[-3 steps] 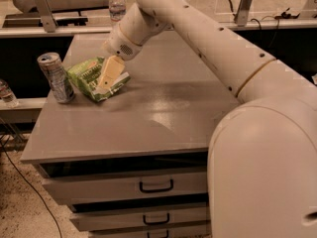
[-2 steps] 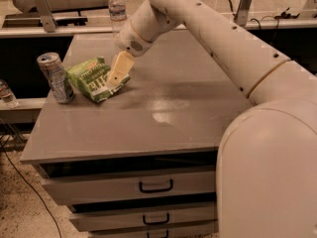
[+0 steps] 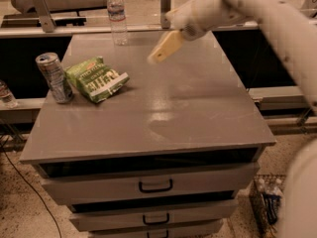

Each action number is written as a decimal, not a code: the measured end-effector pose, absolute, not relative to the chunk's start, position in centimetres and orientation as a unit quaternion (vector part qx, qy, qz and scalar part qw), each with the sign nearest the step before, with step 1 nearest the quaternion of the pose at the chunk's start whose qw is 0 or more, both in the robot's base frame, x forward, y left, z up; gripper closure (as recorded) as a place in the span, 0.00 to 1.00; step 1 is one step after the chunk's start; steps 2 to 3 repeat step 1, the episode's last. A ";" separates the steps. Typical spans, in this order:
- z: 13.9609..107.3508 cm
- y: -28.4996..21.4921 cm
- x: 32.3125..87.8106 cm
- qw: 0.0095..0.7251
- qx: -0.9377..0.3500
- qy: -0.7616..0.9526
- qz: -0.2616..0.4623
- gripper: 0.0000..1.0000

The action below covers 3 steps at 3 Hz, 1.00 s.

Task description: Move green jalapeno chip bag near redbull can

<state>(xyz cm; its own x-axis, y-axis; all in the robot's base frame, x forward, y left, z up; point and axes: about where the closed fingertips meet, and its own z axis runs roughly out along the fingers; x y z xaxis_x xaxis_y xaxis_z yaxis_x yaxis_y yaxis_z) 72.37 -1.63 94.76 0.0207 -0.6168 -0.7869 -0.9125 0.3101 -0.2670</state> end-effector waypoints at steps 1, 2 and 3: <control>95.1 -5.3 72.5 0.453 -0.539 0.692 0.158 0.00; 95.1 -5.3 72.5 0.453 -0.539 0.692 0.158 0.00; 95.1 -5.3 72.5 0.453 -0.539 0.692 0.158 0.00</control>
Offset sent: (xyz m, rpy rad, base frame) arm 0.0000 0.0000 0.0000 0.0000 0.0000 0.0000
